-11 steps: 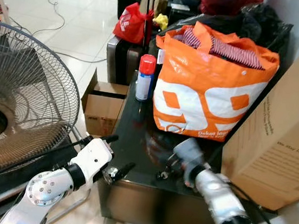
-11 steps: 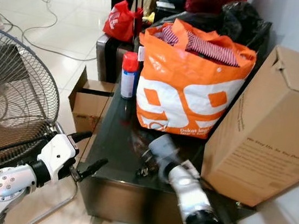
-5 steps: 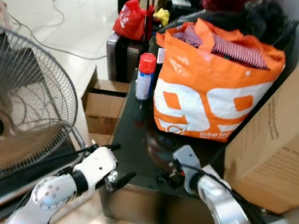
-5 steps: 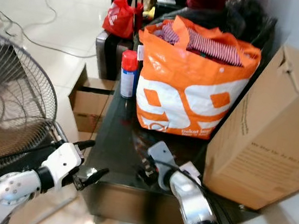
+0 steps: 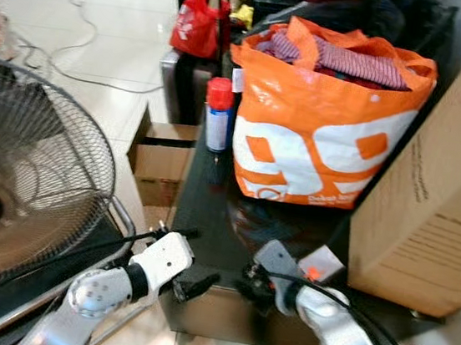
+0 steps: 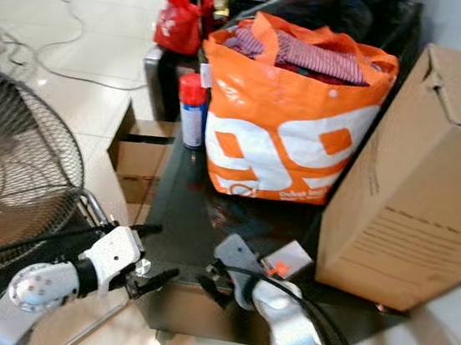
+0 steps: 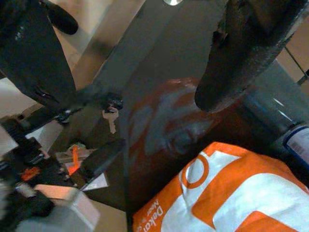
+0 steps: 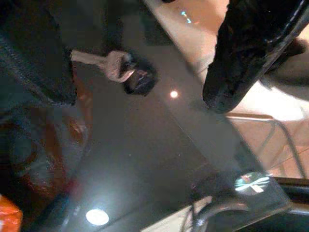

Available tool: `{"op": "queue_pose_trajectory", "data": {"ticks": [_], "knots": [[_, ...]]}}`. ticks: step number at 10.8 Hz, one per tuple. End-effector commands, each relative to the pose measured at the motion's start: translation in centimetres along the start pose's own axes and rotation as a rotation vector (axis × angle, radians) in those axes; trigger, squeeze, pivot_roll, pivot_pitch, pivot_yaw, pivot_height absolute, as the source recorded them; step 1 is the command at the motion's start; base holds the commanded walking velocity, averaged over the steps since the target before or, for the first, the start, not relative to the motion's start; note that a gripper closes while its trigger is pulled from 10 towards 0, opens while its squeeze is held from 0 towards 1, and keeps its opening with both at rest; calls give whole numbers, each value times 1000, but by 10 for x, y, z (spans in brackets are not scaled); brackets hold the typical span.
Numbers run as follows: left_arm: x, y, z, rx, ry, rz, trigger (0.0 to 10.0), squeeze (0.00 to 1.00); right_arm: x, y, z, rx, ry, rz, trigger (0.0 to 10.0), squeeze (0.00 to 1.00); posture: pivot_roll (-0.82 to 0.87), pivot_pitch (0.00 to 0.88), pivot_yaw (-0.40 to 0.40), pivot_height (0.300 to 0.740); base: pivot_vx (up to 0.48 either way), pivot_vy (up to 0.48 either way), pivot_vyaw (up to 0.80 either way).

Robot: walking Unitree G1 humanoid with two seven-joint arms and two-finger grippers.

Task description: Hang keys on a hook

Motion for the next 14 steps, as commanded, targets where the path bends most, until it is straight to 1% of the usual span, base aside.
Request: {"op": "queue_pose_trajectory", "data": {"ticks": [1,2,3,4,5,6,10,14], "knots": [[-1,0,-6,17,-6,8,10000,0,-7,-3,2,9,1,-35,10000,0,-19,109,32,740,0,0,0],[-3,1,-11,25,-3,12,10000,0,-9,-6,4,11,-3,-33,10000,0,-14,112,25,740,0,0,0],[-6,2,-16,37,2,10,10000,0,-8,-10,3,25,3,-16,3843,0,-9,115,17,740,0,0,0],[1,0,-9,34,-2,11,10000,0,-7,-15,-2,64,25,-14,0,0,-4,119,9,740,0,0,0],[2,1,-7,32,-3,13,10000,0,-6,-17,-5,86,29,-10,0,0,-3,120,8,740,0,0,0],[3,1,-6,30,-5,15,10000,0,-1,-20,-12,120,42,11,0,0,-2,123,6,740,0,0,0],[4,1,-5,30,-7,18,10000,0,-1,-26,-14,136,30,-2,0,0,2,122,3,740,0,0,0],[3,1,-6,31,-8,22,10000,0,0,-27,-15,133,37,6,0,0,11,116,-5,740,0,0,0]]}}
Point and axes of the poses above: a point about 5 cm out from each wrist's last joint towards the gripper, its own y axis pointing back from the gripper into the wrist, its own z axis along the axis of the wrist's last joint, x = y × z, the point moved 5 cm from there along -y, pointing out of the wrist towards the gripper, and after that the axes turned 12 degrees about y, right-handed, at the moved point
